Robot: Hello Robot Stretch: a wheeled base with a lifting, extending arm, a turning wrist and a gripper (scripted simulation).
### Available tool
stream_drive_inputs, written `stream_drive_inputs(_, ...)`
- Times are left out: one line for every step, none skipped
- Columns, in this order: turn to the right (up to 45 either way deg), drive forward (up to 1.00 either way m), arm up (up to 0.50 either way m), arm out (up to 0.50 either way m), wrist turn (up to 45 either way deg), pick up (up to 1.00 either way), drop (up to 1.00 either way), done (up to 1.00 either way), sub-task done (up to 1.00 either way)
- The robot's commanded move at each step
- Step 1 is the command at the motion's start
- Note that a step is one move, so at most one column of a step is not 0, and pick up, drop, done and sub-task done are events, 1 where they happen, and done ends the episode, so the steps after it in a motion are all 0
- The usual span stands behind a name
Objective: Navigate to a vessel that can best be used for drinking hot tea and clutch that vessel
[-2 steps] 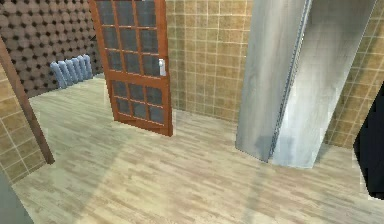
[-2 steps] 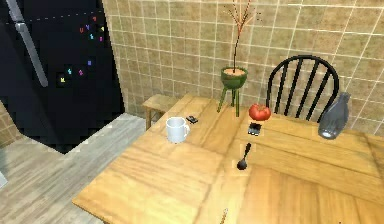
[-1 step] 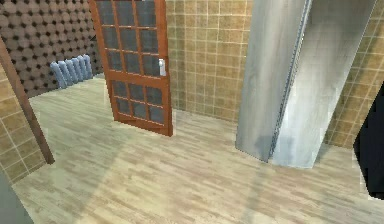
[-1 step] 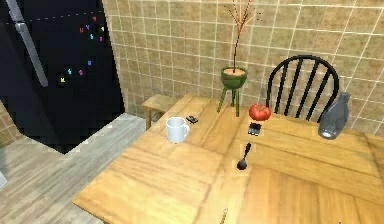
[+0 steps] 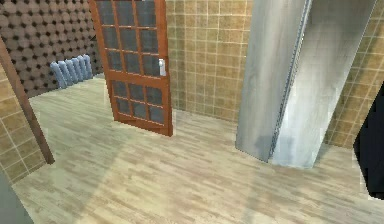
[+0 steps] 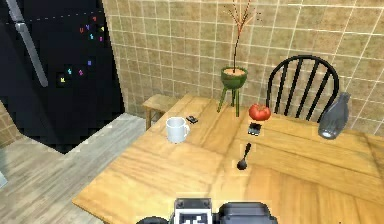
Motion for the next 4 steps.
stream_drive_inputs(0.0, 0.0, 0.0, 0.5, 0.0, 0.0, 0.0, 0.0, 0.0)
stream_drive_inputs(0.0, 0.0, 0.0, 0.0, 45.0, 0.0, 0.0, 0.0, 0.0)
stream_drive_inputs(0.0, 0.0, 0.0, 0.0, 45.0, 0.0, 0.0, 0.0, 0.0)
stream_drive_inputs(0.0, 0.0, 0.0, 0.0, 45.0, 0.0, 0.0, 0.0, 0.0)
